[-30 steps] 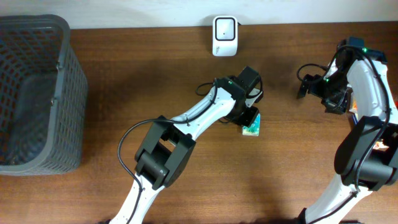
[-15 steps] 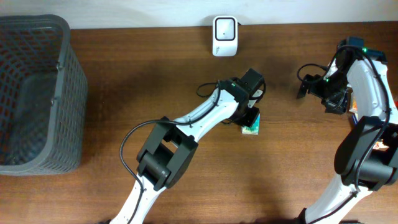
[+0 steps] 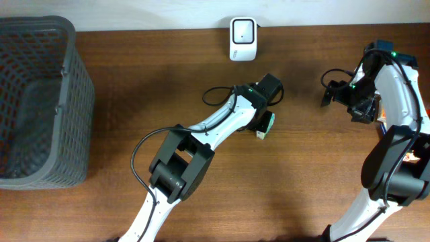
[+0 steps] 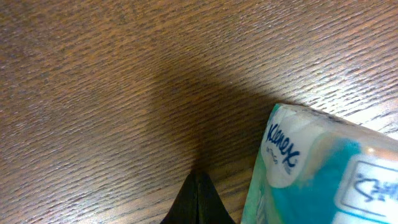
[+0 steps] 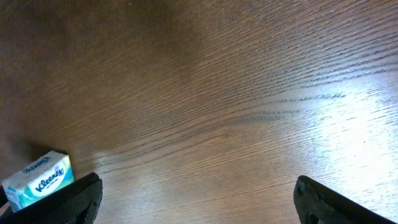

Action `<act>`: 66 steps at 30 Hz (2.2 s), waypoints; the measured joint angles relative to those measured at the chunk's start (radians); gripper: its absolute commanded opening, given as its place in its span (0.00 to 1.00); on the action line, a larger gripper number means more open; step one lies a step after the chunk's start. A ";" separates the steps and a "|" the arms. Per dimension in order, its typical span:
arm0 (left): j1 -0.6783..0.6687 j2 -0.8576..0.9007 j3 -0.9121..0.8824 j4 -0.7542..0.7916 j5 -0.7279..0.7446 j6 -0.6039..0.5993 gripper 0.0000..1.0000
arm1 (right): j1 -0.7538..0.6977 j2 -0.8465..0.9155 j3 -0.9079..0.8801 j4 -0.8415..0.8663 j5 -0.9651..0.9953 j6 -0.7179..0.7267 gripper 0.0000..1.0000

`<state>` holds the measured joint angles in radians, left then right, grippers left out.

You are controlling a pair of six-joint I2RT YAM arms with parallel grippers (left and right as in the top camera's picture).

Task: Scan the item barcode

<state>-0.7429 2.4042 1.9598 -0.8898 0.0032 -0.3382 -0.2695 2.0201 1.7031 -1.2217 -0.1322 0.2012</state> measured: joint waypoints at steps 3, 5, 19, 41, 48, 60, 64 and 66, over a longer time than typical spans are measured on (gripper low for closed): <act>0.000 0.001 0.003 -0.003 -0.002 -0.003 0.00 | 0.000 0.000 0.000 0.000 0.000 0.000 0.98; -0.001 0.005 0.015 -0.023 -0.006 -0.003 0.00 | 0.000 0.000 0.000 0.000 0.000 0.000 0.98; 0.105 0.103 0.631 -0.619 -0.152 -0.007 0.99 | 0.000 0.000 0.000 0.000 0.000 0.000 0.99; 0.363 -0.051 0.859 -0.797 -0.150 0.040 0.99 | 0.020 0.000 -0.001 -0.139 -0.244 -0.019 0.97; 0.363 -0.203 0.853 -0.797 -0.142 0.059 0.99 | 0.057 -0.047 -0.001 -0.276 -0.262 -0.052 0.97; 0.365 -0.616 0.297 -0.755 -0.134 0.055 0.99 | 0.222 -0.340 -0.003 -0.361 -0.246 -0.076 0.99; 0.364 -0.695 0.135 -0.693 -0.115 0.053 0.99 | 0.200 -0.505 -0.003 -0.365 -0.204 -0.078 0.99; 0.364 -0.705 0.056 -0.639 -0.095 0.050 0.99 | 0.174 -0.571 -0.003 -0.366 -0.162 -0.078 0.98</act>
<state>-0.3790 1.6989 2.0163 -1.5288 -0.0921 -0.2878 -0.0956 1.4494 1.7004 -1.5879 -0.2943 0.1230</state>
